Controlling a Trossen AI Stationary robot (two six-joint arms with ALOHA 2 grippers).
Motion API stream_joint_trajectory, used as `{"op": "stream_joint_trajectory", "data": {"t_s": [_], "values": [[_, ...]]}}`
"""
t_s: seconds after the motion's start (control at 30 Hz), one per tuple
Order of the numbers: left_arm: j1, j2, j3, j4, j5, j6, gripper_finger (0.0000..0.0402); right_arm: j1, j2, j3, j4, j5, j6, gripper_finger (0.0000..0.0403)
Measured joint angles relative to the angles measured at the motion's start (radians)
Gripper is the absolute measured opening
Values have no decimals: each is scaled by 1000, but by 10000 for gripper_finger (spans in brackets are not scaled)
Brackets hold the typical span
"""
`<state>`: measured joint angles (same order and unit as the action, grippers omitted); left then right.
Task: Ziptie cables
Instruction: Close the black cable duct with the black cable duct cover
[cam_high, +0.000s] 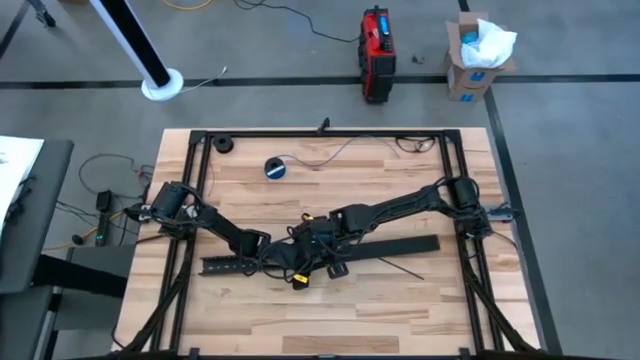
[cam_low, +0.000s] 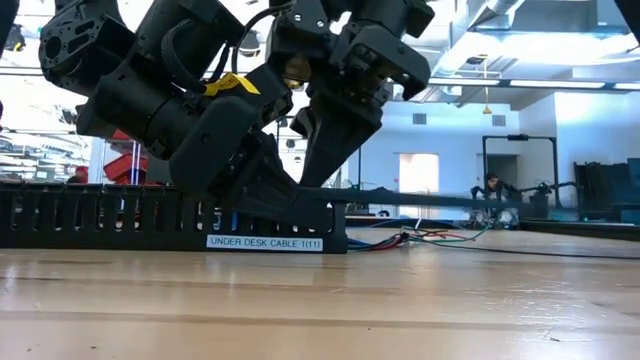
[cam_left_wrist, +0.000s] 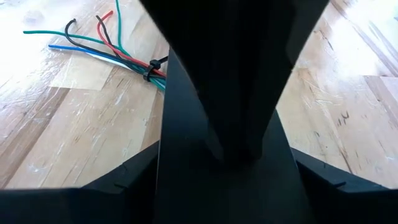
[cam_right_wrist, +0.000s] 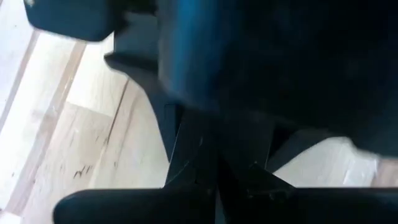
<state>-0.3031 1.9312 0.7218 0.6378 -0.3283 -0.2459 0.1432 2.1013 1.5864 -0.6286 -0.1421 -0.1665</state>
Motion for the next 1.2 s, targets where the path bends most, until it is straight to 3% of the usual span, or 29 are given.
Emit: {"op": "stream_joint_trajectory", "data": {"t_s": [0.27,0.63,0.9,1.2], "values": [[0,0,-2,23,1,6,244,-13,13,-4,95,-22,25,0],[-2,0,0,10,1,-12,244,-15,14,-4,97,-28,29,0],[2,-43,5,-187,77,-69,250,-16,15,-4,100,-44,31,0],[-3,-103,2,-328,195,-121,297,-21,15,-10,145,-61,24,0]]}}
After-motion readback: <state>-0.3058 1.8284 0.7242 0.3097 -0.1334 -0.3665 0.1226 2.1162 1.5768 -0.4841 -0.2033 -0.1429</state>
